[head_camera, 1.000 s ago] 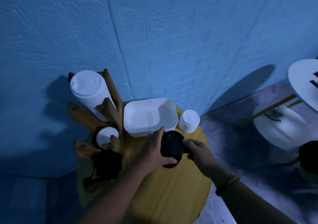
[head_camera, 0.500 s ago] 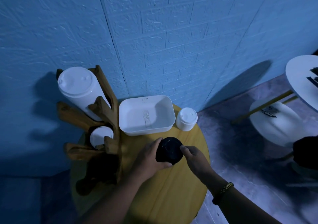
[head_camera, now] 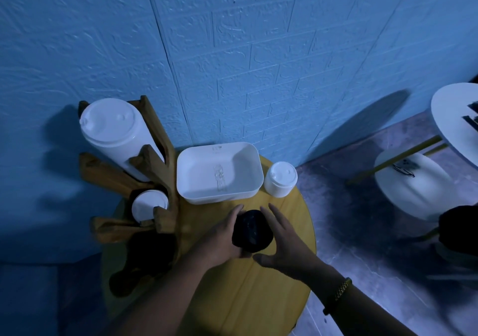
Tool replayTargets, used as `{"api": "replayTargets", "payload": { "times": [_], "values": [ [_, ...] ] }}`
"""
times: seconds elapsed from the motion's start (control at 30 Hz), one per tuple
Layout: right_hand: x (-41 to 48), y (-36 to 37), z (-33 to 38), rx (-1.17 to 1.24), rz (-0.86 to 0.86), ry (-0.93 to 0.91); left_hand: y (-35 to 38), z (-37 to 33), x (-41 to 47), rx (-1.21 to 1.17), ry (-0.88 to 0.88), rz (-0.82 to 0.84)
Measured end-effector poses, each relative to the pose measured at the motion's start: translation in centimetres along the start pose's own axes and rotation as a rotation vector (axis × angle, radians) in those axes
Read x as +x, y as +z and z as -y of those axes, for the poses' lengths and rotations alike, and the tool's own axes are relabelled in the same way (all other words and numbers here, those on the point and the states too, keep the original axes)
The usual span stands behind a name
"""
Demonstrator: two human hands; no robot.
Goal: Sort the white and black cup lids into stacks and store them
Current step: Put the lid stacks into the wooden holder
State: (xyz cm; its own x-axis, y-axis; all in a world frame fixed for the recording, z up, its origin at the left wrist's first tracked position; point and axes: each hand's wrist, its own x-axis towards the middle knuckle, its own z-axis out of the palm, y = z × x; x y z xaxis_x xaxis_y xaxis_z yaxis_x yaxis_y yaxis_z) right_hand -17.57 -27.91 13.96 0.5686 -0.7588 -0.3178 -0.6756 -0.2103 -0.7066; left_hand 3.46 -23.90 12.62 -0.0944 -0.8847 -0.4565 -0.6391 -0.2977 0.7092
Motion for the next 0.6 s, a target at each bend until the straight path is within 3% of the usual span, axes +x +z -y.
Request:
{"api": "replayTargets", "payload": {
  "times": [0.13, 0.4, 0.6],
  "values": [
    [1.7, -0.3, 0.4, -0.144, -0.013, -0.115, 0.3, 0.4, 0.3, 0.023, 0.014, -0.024],
    [0.7, 1.3, 0.8, -0.176, -0.201, -0.013, 1.6, 1.3, 0.3, -0.005, 0.046, -0.112],
    [0.7, 1.7, 1.7, -0.268, -0.199, -0.029, 2.0, 1.6, 0.5, 0.028, 0.049, -0.112]
  ]
}}
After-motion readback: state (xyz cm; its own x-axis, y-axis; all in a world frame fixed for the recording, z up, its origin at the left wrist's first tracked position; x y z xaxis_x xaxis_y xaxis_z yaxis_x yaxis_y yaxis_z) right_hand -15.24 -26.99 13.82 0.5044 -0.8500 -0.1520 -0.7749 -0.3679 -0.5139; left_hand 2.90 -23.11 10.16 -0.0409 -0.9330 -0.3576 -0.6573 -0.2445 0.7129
